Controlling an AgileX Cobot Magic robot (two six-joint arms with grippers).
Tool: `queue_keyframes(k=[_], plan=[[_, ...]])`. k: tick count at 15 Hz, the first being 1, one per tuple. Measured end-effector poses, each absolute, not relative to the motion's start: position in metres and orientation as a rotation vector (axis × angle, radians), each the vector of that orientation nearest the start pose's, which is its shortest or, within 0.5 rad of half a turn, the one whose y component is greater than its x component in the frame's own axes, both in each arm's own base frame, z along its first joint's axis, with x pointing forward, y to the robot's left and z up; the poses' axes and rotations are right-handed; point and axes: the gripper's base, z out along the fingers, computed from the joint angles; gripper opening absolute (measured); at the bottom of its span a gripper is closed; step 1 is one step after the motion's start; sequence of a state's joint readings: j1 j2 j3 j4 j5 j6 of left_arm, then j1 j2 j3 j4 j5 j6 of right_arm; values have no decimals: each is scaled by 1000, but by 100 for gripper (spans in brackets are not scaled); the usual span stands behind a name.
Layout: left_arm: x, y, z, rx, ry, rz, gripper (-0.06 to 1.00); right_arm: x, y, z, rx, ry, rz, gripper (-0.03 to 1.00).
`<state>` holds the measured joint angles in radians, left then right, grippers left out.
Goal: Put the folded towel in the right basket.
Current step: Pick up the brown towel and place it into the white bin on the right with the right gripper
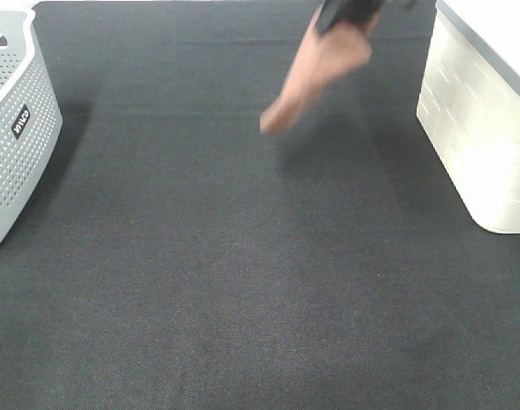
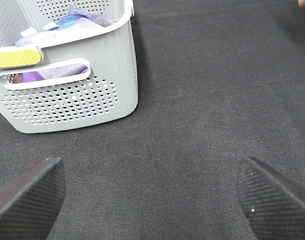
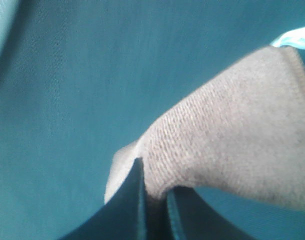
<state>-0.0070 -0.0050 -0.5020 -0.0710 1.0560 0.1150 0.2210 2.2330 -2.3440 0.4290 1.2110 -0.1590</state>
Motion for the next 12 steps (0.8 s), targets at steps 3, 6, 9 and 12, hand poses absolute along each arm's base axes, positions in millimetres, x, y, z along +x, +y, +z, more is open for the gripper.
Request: queue_keyframes(k=[3, 6, 9, 12], plan=[[-6, -6, 278, 127, 2027, -17, 88, 467, 111, 356, -345, 2444, 567, 3], [-6, -6, 278, 127, 2027, -17, 88, 456, 32, 398, -157, 2358, 472, 3], [-6, -6, 278, 127, 2027, -17, 88, 444, -35, 417, 12, 2309, 384, 3], [-6, -6, 278, 127, 2027, -17, 88, 439, -83, 402, 148, 2356, 306, 3]])
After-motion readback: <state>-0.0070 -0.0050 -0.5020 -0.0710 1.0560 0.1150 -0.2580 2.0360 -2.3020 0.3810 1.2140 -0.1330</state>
